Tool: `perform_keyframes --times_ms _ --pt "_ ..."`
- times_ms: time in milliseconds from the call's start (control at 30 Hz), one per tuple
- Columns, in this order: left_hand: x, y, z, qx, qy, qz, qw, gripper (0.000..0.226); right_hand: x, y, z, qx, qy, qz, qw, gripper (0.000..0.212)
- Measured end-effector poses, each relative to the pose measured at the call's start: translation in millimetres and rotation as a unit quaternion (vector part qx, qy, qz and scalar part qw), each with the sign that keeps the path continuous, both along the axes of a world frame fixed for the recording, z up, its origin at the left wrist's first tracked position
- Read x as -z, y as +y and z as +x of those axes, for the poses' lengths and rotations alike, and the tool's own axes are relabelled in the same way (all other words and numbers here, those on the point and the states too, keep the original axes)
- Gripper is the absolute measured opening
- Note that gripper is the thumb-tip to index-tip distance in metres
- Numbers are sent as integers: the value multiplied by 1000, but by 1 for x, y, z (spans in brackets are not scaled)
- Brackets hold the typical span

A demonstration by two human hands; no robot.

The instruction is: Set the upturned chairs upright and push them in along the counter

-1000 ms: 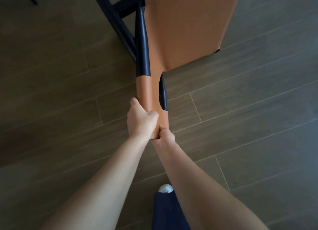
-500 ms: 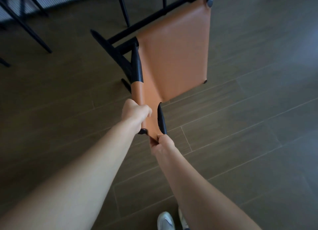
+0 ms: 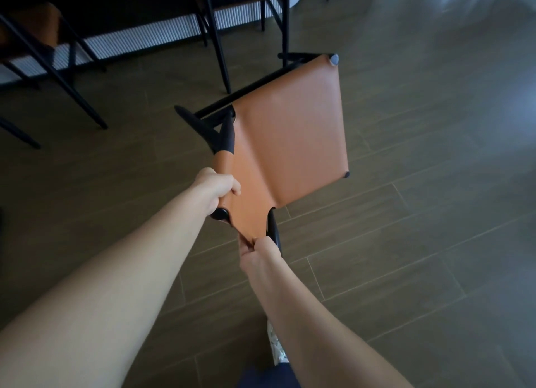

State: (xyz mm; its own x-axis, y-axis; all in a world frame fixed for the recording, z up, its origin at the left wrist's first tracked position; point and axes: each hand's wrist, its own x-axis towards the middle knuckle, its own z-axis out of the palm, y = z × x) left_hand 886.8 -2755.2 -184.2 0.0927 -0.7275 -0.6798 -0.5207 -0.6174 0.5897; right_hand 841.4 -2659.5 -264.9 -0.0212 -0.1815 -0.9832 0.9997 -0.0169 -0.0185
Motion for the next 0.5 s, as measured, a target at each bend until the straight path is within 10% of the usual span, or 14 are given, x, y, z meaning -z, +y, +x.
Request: perform_keyframes --times_ms 500 --pt "-78 -139 39 21 84 14 996 48 -68 -132 40 112 68 -15 991 29"
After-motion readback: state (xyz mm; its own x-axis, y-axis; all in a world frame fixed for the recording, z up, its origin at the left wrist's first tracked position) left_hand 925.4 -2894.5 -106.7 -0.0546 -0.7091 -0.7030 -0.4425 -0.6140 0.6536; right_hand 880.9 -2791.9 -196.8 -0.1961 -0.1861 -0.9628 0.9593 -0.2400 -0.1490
